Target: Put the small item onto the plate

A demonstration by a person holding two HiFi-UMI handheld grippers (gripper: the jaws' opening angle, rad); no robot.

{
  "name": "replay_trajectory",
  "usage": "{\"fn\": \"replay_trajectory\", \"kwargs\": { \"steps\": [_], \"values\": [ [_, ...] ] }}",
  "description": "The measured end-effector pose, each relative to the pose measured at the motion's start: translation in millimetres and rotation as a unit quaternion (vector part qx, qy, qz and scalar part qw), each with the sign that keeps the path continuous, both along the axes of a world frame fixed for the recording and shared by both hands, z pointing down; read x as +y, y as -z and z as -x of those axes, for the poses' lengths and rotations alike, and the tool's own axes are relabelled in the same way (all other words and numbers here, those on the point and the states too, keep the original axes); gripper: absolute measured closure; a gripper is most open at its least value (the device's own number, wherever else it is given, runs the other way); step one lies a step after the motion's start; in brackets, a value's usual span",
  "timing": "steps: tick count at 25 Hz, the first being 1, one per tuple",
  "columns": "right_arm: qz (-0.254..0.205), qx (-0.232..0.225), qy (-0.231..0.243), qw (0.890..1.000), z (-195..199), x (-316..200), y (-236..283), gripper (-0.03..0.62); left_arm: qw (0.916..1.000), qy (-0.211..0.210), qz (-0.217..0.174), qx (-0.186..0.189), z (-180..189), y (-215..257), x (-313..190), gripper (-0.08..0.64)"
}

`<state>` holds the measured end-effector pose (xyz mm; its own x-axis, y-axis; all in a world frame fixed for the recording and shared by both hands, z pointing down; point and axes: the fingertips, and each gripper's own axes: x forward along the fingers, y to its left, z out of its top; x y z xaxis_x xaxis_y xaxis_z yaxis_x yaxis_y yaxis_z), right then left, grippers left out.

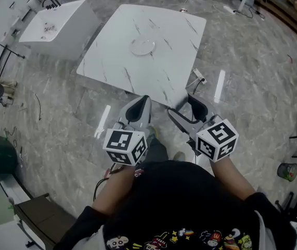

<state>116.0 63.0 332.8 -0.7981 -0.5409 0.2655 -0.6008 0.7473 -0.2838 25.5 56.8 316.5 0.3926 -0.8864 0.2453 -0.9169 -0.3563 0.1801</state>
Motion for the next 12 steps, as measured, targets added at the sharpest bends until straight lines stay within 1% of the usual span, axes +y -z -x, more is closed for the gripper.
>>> {"fn": "replay_trajectory", "kwargs": {
  "steps": [7, 12],
  "values": [
    [0.010, 0.008, -0.009, 1.000, 37.0, -41.8, -8.4, 0.267, 0.9999, -0.004, 0.008, 0.010, 35.2, -10.7, -40.4, 0.560],
    [0.009, 0.011, -0.023, 1.000, 65.4, -75.5, -4.7, 0.268, 0.9998, -0.010, 0.013, 0.014, 65.2, -11.5, -72.0, 0.560]
  ]
}}
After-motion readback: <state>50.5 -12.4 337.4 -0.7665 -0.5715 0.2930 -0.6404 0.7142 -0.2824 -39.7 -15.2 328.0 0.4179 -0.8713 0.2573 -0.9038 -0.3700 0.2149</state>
